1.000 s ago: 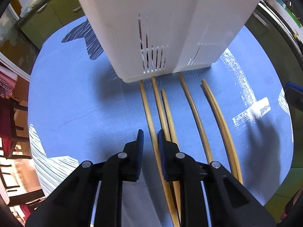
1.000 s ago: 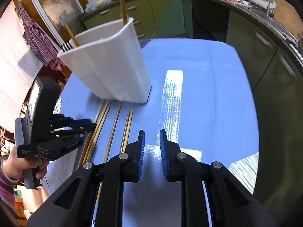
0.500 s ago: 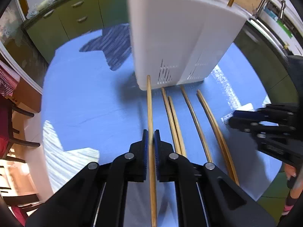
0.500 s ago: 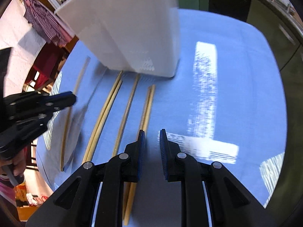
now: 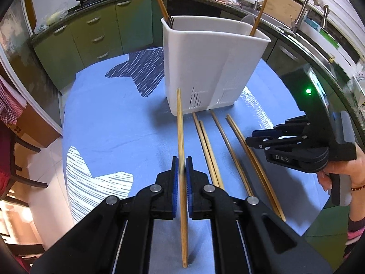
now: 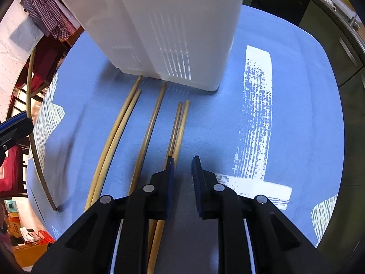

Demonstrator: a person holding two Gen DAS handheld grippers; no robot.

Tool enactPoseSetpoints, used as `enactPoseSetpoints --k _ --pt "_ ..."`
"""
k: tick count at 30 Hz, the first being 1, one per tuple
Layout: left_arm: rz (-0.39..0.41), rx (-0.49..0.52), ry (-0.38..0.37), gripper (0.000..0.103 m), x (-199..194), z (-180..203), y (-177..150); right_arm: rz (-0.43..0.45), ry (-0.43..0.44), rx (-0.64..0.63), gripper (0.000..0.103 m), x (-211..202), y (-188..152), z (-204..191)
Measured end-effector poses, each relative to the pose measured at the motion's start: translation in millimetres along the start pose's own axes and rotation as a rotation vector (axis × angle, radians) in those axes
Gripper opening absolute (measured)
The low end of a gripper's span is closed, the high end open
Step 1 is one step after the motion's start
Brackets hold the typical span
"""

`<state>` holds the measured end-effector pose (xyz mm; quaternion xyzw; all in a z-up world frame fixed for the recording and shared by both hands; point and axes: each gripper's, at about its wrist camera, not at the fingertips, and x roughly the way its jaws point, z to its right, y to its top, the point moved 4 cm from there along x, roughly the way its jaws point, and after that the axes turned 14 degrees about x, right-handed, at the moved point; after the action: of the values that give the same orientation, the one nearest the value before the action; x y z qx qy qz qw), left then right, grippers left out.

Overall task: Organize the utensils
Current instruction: 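Grasp another wooden chopstick with the right tool while the left tool holds its chopstick upright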

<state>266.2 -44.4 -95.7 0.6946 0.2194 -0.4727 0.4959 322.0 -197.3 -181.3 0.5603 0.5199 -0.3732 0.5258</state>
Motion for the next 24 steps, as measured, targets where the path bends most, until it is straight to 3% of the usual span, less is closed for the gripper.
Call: enactPoseSetpoints --k 9,14,18,24 --pt "0.001 0.006 -0.015 0.006 2 3 -1 -0.013 -0.047 -0.005 0.017 15 1 -18" --pt "0.007 0.003 -0.018 0.006 0 1 -3 0.001 -0.039 0.007 0.007 16 -1 -24" --pt "0.015 0.004 -0.017 0.006 -4 0 -4 0.045 -0.003 0.007 0.007 -2 -6 -27" --pt "0.047 0.003 -0.02 0.006 -20 -2 -6 0.178 0.071 -0.002 0.007 -60 -20 -28"
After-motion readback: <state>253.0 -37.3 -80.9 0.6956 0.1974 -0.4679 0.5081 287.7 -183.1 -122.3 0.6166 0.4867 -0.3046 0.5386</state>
